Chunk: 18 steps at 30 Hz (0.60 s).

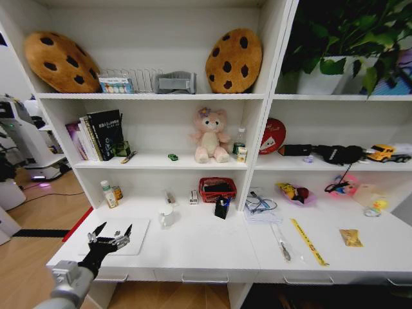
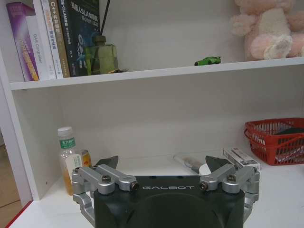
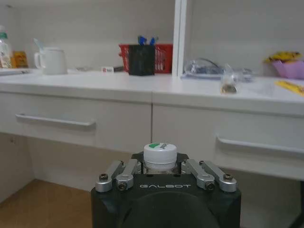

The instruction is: Organize the objects on the table.

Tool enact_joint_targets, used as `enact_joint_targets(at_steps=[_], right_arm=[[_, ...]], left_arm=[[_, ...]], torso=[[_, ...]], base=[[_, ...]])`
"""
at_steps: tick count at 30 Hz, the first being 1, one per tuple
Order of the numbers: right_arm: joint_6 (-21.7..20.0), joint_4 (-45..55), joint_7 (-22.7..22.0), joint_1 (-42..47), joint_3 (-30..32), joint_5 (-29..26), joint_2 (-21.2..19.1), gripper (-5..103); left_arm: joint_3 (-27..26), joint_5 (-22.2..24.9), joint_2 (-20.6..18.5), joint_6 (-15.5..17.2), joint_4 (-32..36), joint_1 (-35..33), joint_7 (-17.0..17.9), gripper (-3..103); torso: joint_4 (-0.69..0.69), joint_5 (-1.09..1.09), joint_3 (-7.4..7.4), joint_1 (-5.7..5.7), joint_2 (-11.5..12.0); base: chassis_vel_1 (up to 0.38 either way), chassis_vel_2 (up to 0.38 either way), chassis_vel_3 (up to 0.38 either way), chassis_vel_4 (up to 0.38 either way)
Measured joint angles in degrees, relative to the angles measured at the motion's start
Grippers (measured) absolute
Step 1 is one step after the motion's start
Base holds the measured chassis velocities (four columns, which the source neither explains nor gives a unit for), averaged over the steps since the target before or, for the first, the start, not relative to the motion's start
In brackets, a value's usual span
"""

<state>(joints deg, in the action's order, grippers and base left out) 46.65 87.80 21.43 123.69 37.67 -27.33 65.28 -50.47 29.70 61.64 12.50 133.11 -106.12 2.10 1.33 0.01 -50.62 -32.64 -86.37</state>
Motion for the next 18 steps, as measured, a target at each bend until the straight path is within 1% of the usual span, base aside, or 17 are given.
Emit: enact_joint_targets(at_steps=[1,2,3,4,6,7,10,11,13,14,15,16,17,18], right_arm=[[-0.3,-2.8,-1.0,-1.9,-1.4,-0.3,-0.2,31],[-1.5,-5.2,-2.0,-3.9,-2.9,-1.1,-0.7,31],[-1.5,-5.2,-2.0,-3.9,-2.9,-1.1,-0.7,31],[-3.2,-8.1,-3.0,-6.2,-4.8,-2.8,-1.2,31],[-6.1,-15.3,-4.5,-11.2,-8.9,-5.3,-1.3,31],[-6.1,-15.3,-4.5,-11.2,-8.9,-5.3,-1.3,31],[-9.5,-24.1,-6.1,-16.3,-12.0,-6.8,-1.0,31],[-9.5,-24.1,-6.1,-16.3,-12.0,-6.8,-1.0,31],[-12.9,-29.0,-7.9,-20.5,-13.9,-9.3,-0.8,31],[-12.9,-29.0,-7.9,-20.5,-13.9,-9.3,-0.8,31],[-15.0,-30.7,-9.0,-22.6,-14.6,-9.9,-0.7,31],[-18.0,-32.9,-9.8,-25.8,-15.5,-10.9,-0.7,31],[-18.0,-32.9,-9.8,-25.8,-15.5,-10.9,-0.7,31],[-20.1,-34.5,-10.6,-28.2,-16.2,-11.3,-0.6,31]], left_arm=[[0.0,0.0,0.0,0.0,0.0,0.0,0.0,100],[0.0,0.0,0.0,0.0,0.0,0.0,0.0,100],[0.0,0.0,0.0,0.0,0.0,0.0,0.0,100],[0.0,0.0,0.0,0.0,0.0,0.0,0.0,100],[0.0,0.0,0.0,0.0,0.0,0.0,0.0,100],[0.0,0.0,0.0,0.0,0.0,0.0,0.0,100],[0.0,0.0,0.0,0.0,0.0,0.0,0.0,100],[0.0,0.0,0.0,0.0,0.0,0.0,0.0,100],[0.0,0.0,0.0,0.0,0.0,0.0,0.0,100],[0.0,0.0,0.0,0.0,0.0,0.0,0.0,100],[0.0,0.0,0.0,0.0,0.0,0.0,0.0,100],[0.0,0.0,0.0,0.0,0.0,0.0,0.0,100],[0.0,0.0,0.0,0.0,0.0,0.0,0.0,100],[0.0,0.0,0.0,0.0,0.0,0.0,0.0,100]], torso=[[0.0,-0.01,0.0,0.0,0.0],[-0.01,0.0,0.0,0.0,0.0],[-0.01,0.0,0.0,0.0,0.0],[-0.03,-0.04,-0.01,0.0,0.0],[-0.03,0.03,-0.01,-0.01,0.0],[-0.03,0.03,-0.01,-0.01,0.0],[0.0,-0.03,-0.01,-0.02,0.0],[0.0,-0.03,-0.01,-0.02,0.0],[0.02,-0.02,-0.01,-0.01,0.0],[0.02,-0.02,-0.01,-0.01,0.0],[0.01,-0.01,-0.01,-0.01,0.0],[0.0,0.0,-0.01,-0.01,0.0],[0.0,0.0,-0.01,-0.01,0.0],[0.0,-0.02,-0.01,-0.02,0.0]], base=[[0.0,0.0,0.0,0.0],[0.0,0.0,0.0,0.0],[0.0,0.0,0.0,0.0],[0.0,0.0,0.0,0.0],[0.0,0.0,0.0,0.0],[0.0,0.0,0.0,0.0],[0.0,0.0,0.0,0.0],[0.0,0.0,0.0,0.0],[0.0,0.0,0.0,0.0],[0.0,0.0,0.0,0.0],[0.0,0.0,0.0,0.0],[0.0,0.0,0.0,0.0],[0.0,0.0,0.0,0.0],[0.0,0.0,0.0,0.0]])
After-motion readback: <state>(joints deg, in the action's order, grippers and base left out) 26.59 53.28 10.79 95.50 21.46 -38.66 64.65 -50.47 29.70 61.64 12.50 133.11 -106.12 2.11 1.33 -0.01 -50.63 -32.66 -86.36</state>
